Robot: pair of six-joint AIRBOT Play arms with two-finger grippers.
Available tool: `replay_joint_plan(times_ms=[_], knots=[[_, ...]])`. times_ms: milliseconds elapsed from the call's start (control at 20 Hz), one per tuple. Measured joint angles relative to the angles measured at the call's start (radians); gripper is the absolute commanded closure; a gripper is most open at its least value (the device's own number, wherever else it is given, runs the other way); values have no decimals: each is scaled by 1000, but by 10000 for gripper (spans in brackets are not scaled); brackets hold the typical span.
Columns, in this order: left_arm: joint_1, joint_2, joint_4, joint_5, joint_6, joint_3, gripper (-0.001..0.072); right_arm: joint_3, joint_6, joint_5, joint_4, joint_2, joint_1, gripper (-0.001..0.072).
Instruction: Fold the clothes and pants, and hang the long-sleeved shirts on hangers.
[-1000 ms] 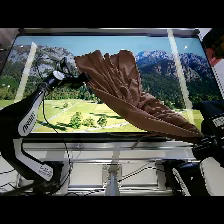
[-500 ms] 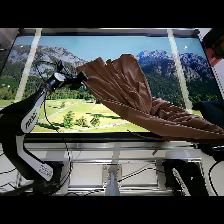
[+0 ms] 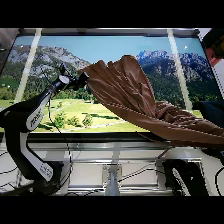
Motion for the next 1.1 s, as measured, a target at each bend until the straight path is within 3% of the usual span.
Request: replay_joint_plan(times_ms=[300, 600, 850, 950, 1100], knots=[[14, 45, 35, -29, 4, 0, 695, 3, -2, -40, -2, 0, 0, 681], [94, 267, 166, 50, 10, 0, 694, -81, 34, -402, -23, -68, 0, 681], [206, 490, 190, 206, 11, 0, 694, -140, 149, -790, -132, -392, -69, 681], [259, 562, 208, 244, 11, 0, 695, -72, 275, -956, -153, -581, -146, 681], [348, 642, 241, 261, 11, 1, 696, 145, 436, -1075, -131, -839, -225, 682]])
